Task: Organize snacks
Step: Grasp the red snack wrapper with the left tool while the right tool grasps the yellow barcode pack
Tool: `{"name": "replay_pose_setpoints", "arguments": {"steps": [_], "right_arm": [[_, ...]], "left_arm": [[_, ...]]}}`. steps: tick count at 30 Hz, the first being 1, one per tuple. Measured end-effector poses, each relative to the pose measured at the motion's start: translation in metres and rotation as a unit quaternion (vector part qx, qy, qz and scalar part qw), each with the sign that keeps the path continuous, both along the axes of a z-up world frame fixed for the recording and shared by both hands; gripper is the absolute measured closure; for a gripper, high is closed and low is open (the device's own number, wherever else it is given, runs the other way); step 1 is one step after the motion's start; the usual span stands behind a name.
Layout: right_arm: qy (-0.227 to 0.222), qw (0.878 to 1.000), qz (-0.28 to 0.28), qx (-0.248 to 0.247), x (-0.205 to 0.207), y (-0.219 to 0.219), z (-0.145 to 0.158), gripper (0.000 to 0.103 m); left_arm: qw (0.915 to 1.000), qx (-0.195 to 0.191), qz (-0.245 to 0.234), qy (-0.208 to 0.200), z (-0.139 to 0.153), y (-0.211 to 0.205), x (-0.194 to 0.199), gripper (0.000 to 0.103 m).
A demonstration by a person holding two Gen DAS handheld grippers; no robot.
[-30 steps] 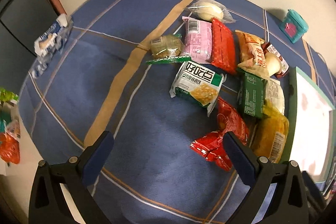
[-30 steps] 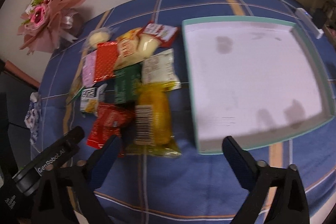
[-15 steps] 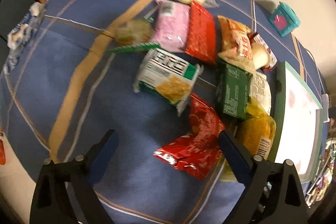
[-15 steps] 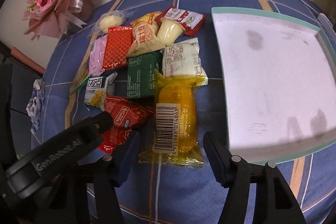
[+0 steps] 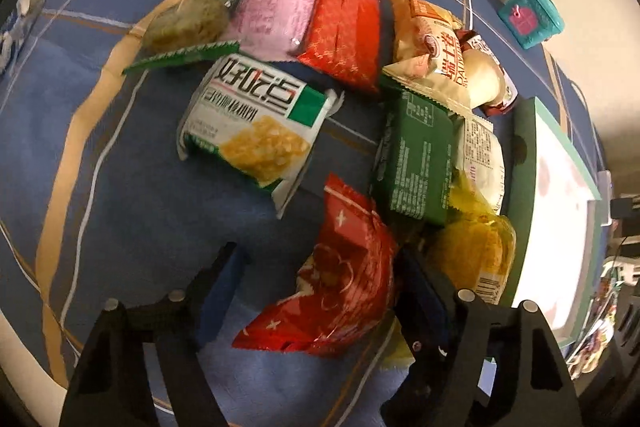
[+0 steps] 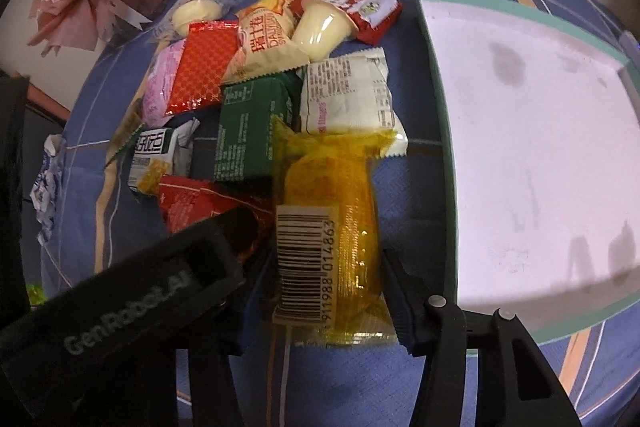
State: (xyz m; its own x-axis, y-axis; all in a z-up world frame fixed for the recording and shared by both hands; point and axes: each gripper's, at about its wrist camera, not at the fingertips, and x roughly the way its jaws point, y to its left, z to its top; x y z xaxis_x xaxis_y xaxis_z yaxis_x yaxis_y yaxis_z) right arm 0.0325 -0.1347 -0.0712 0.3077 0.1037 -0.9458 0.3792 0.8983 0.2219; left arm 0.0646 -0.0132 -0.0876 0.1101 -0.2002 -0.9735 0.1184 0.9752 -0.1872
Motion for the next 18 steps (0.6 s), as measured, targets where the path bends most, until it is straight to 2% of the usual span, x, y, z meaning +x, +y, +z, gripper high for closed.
{"name": "replay_pose_setpoints", "arguments": {"steps": [3,7,8,18], "right_arm": [[0.0,1.0,0.004,-0.01,0.005,0.003,-0.002,0.048],[-0.004,1.0,0.001,-0.011,0.008,0.003,-0.002,0.052],[-0.005,1.0,-0.002,-0.007,0.008,0.002,-0.002,0.054],[-0.015,1.0,-0.005,0.007,-0.001,-0.01,0.009,0.058]], "left_arm": [[0.9999,0.011,-0.006,-0.003,-0.002,-0.01,0.003,0.029],[0.9998,-0.013,-0.012,-0.001,0.002,-0.025,0.005,0.055],[0.9997,-0.02,-0.012,0.0,0.002,-0.028,0.006,0.058],[0.9997,-0.026,-0.002,0.002,0.008,-0.03,0.012,0.061]]}}
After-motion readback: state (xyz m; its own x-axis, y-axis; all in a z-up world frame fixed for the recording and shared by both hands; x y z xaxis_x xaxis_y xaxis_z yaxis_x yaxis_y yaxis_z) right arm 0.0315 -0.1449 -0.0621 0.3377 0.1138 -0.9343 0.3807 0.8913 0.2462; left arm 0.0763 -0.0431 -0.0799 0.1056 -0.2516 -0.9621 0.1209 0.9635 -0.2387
